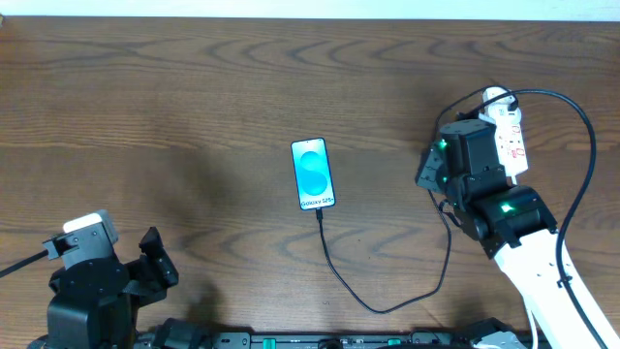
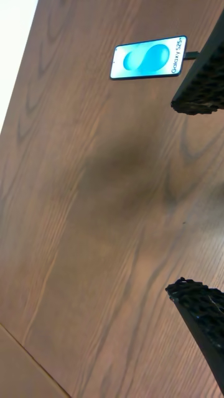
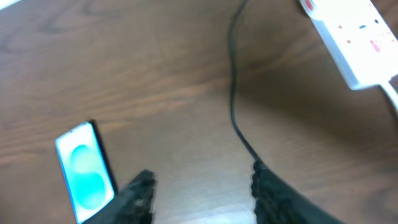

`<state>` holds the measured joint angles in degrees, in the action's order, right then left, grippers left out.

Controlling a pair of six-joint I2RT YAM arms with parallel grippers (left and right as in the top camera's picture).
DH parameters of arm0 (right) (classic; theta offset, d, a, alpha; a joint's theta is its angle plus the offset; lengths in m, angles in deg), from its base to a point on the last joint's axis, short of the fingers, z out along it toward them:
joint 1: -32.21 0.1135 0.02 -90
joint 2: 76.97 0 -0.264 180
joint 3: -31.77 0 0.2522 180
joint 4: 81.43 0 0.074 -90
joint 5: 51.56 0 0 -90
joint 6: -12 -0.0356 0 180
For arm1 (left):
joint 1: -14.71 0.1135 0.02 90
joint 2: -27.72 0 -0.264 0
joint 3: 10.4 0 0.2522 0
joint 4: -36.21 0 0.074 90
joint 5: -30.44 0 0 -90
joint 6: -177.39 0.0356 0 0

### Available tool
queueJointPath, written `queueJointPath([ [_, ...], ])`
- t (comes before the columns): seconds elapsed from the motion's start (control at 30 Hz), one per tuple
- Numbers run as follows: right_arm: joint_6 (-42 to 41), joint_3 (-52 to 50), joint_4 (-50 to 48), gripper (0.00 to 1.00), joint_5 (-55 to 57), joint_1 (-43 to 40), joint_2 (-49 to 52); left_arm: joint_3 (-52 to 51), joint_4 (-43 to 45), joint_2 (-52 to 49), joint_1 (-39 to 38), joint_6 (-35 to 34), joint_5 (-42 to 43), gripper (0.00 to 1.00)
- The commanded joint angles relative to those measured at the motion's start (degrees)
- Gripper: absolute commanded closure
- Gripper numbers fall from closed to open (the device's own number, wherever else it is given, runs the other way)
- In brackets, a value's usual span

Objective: Plug charger to phone and switch on socket
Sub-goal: 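Move the right gripper over the white power strip's switch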

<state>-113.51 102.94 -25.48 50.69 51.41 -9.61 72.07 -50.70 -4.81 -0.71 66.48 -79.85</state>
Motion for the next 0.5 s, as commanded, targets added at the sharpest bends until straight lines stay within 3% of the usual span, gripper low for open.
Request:
queueJointPath([
  [0.0,-0.26,0.63,1.01,0.60,-0.63,-1.22,-0.37,-0.24,0.15,-0.28,0.20,0.52,-1.49,0.13],
  [0.47,0.00,0.61,2.27,0.55,0.15,-5.31,-0.37,-0.24,0.20,1.42,0.24,0.57,-5.57,0.13],
])
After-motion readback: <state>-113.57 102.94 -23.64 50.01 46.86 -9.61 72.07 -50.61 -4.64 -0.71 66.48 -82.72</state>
